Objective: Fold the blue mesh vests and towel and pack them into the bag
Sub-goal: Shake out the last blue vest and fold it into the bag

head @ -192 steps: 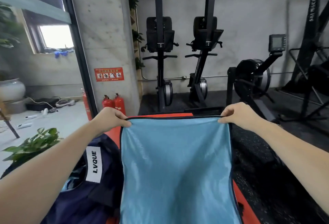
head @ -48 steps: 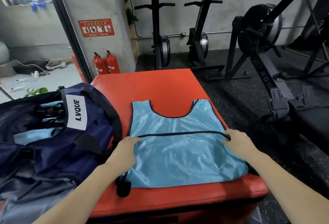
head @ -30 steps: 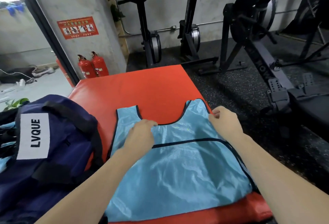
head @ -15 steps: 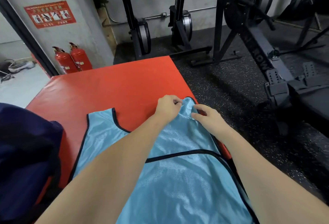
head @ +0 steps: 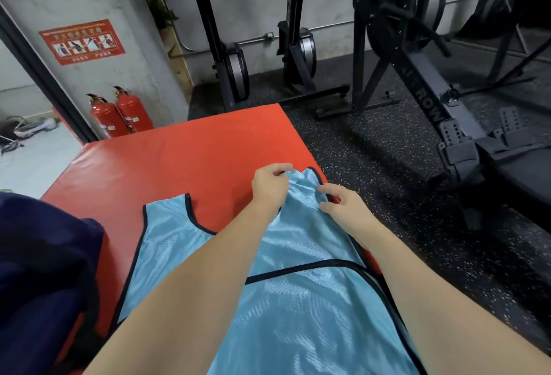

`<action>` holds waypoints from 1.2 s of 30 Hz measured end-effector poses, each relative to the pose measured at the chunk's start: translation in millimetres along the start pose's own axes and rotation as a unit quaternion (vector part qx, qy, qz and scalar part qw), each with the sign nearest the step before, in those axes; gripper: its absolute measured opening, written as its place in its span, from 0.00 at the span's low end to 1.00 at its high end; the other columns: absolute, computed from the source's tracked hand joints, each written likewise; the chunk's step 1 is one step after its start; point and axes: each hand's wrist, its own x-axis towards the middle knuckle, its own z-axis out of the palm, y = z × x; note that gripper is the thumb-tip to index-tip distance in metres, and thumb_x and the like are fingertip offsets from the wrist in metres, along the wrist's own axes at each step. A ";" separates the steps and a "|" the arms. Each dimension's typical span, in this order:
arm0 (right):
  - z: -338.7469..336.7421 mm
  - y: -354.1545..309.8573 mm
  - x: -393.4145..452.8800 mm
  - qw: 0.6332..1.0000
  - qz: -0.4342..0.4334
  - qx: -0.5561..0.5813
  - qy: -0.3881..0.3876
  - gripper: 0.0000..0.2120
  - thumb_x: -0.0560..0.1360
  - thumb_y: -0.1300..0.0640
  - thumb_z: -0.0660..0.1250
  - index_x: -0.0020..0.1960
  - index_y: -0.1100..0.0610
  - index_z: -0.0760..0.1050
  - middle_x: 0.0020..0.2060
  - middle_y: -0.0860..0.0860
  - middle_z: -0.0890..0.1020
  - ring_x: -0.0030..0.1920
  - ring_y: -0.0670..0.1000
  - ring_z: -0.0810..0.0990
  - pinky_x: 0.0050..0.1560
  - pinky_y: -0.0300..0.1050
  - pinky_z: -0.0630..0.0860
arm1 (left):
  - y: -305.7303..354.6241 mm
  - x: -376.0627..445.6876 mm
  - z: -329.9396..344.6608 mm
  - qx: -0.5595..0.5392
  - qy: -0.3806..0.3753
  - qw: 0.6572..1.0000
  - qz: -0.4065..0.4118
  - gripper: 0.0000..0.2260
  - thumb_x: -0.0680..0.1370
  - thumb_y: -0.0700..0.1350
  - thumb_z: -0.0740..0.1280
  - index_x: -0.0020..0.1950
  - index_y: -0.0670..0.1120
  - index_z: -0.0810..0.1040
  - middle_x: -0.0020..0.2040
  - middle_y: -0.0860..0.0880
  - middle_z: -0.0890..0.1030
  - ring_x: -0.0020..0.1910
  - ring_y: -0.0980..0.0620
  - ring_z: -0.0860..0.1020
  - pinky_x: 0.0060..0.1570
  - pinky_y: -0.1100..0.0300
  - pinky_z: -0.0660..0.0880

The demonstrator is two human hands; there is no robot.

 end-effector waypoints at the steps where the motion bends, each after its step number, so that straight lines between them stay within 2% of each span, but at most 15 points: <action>1: 1.2 1.7 0.2 1.000 0.002 0.005 0.010 0.19 0.74 0.55 0.67 0.61 0.40 0.77 0.66 0.43 0.76 0.64 0.48 0.74 0.69 0.55 0.70 | -2.0 -0.1 -2.9 -0.033 0.000 0.999 -0.013 0.20 0.76 0.32 0.59 0.56 0.50 0.85 0.49 0.53 0.84 0.34 0.59 0.74 0.33 0.70 0.70; 3: 2.9 1.5 -0.9 0.999 0.009 0.022 0.028 0.17 0.73 0.54 0.68 0.60 0.41 0.78 0.61 0.44 0.79 0.56 0.46 0.78 0.63 0.50 0.75 | -3.8 -0.4 -8.4 -0.084 -0.019 0.996 -0.029 0.20 0.77 0.31 0.60 0.60 0.49 0.83 0.50 0.51 0.84 0.38 0.57 0.77 0.40 0.68 0.73; 4: 3.1 0.6 -1.3 0.999 0.011 0.035 0.033 0.16 0.74 0.55 0.68 0.60 0.43 0.79 0.58 0.45 0.81 0.48 0.45 0.80 0.56 0.46 0.77 | -3.9 -0.4 -9.7 -0.100 -0.029 0.994 -0.028 0.21 0.77 0.31 0.60 0.61 0.49 0.82 0.54 0.50 0.84 0.45 0.53 0.80 0.50 0.64 0.76; 6: 3.8 1.6 -0.4 0.997 0.011 0.057 0.041 0.15 0.75 0.58 0.68 0.61 0.48 0.80 0.51 0.47 0.83 0.36 0.45 0.77 0.41 0.40 0.75 | -3.8 -1.1 -10.8 -0.120 -0.041 0.992 -0.025 0.24 0.77 0.28 0.60 0.66 0.49 0.78 0.64 0.48 0.79 0.63 0.47 0.77 0.65 0.52 0.73; 8: 4.5 3.4 0.8 0.997 0.007 0.060 0.049 0.14 0.75 0.59 0.69 0.60 0.49 0.81 0.50 0.48 0.83 0.35 0.45 0.77 0.38 0.39 0.72 | -5.6 -0.9 -9.8 -0.118 -0.050 0.991 -0.028 0.29 0.75 0.26 0.58 0.70 0.50 0.75 0.69 0.48 0.75 0.68 0.45 0.74 0.66 0.47 0.72; 11: 6.6 4.5 1.4 0.997 0.009 0.060 0.045 0.15 0.73 0.53 0.69 0.58 0.43 0.80 0.52 0.49 0.83 0.41 0.46 0.78 0.44 0.42 0.74 | -11.1 2.4 -8.2 -0.099 -0.030 0.994 -0.037 0.26 0.75 0.29 0.60 0.67 0.51 0.78 0.61 0.51 0.78 0.65 0.42 0.76 0.64 0.46 0.73; 13: 7.9 5.5 2.6 0.998 0.019 0.039 0.036 0.21 0.68 0.47 0.68 0.61 0.38 0.77 0.57 0.44 0.80 0.57 0.49 0.76 0.61 0.50 0.74 | -11.8 4.8 -8.0 -0.069 -0.002 0.997 -0.039 0.18 0.76 0.36 0.66 0.62 0.52 0.80 0.55 0.53 0.80 0.60 0.42 0.79 0.59 0.51 0.76; 15: 7.1 2.0 3.5 0.998 0.038 0.035 0.022 0.25 0.64 0.42 0.67 0.62 0.34 0.75 0.62 0.43 0.76 0.68 0.51 0.69 0.70 0.57 0.67 | -12.0 4.9 -6.8 0.029 0.007 1.000 -0.010 0.14 0.76 0.43 0.70 0.61 0.50 0.81 0.55 0.51 0.82 0.56 0.50 0.80 0.56 0.60 0.74; 18: 5.3 -7.8 11.7 0.999 0.039 0.016 0.003 0.24 0.61 0.39 0.65 0.57 0.32 0.76 0.64 0.44 0.75 0.69 0.52 0.67 0.72 0.59 0.64 | -13.7 6.4 -2.6 0.133 -0.014 0.990 0.033 0.16 0.76 0.42 0.71 0.64 0.47 0.80 0.56 0.49 0.82 0.58 0.51 0.78 0.56 0.65 0.70; 21: 5.6 -17.5 31.2 0.999 0.030 0.027 -0.002 0.21 0.60 0.38 0.67 0.53 0.35 0.79 0.62 0.42 0.79 0.68 0.49 0.71 0.72 0.56 0.65 | -15.8 6.8 -0.3 0.197 -0.033 0.977 0.069 0.16 0.76 0.38 0.68 0.63 0.47 0.81 0.56 0.46 0.82 0.56 0.49 0.79 0.57 0.64 0.71; 25: 5.1 -31.3 48.5 0.994 0.007 0.107 0.002 0.17 0.72 0.55 0.70 0.60 0.53 0.81 0.60 0.46 0.80 0.63 0.46 0.76 0.61 0.40 0.69 | -27.5 4.7 2.0 0.229 -0.022 0.967 0.108 0.14 0.77 0.38 0.65 0.60 0.47 0.82 0.53 0.43 0.82 0.50 0.46 0.80 0.55 0.62 0.72; 27: 3.6 -31.1 54.4 0.994 0.005 0.108 0.010 0.19 0.74 0.58 0.69 0.65 0.56 0.78 0.62 0.48 0.79 0.63 0.46 0.75 0.60 0.38 0.68 | -29.9 4.4 1.0 0.229 -0.014 0.965 0.130 0.13 0.78 0.39 0.63 0.61 0.45 0.81 0.55 0.43 0.80 0.48 0.46 0.79 0.56 0.58 0.74; 31: 5.2 -28.7 49.6 0.997 0.023 -0.075 -0.008 0.31 0.63 0.43 0.68 0.67 0.43 0.74 0.67 0.47 0.74 0.69 0.54 0.70 0.70 0.55 0.67 | -32.6 -6.6 -4.6 0.281 -0.034 0.947 0.155 0.14 0.81 0.43 0.61 0.66 0.45 0.77 0.61 0.47 0.71 0.54 0.47 0.75 0.58 0.52 0.73; 33: 6.5 -30.9 43.0 0.991 0.017 -0.132 0.004 0.30 0.68 0.46 0.68 0.70 0.42 0.70 0.72 0.48 0.70 0.72 0.58 0.65 0.71 0.61 0.63 | -33.6 -15.5 -12.8 0.319 -0.026 0.935 0.155 0.13 0.82 0.46 0.61 0.64 0.48 0.78 0.62 0.48 0.71 0.60 0.45 0.72 0.62 0.49 0.69; 36: 10.3 -35.2 27.6 0.971 -0.038 -0.233 0.045 0.26 0.77 0.48 0.65 0.75 0.46 0.65 0.75 0.48 0.64 0.74 0.59 0.60 0.71 0.61 0.59 | -31.6 -37.2 -37.2 0.354 -0.028 0.924 0.140 0.14 0.82 0.49 0.60 0.66 0.52 0.77 0.67 0.50 0.70 0.66 0.46 0.68 0.65 0.48 0.63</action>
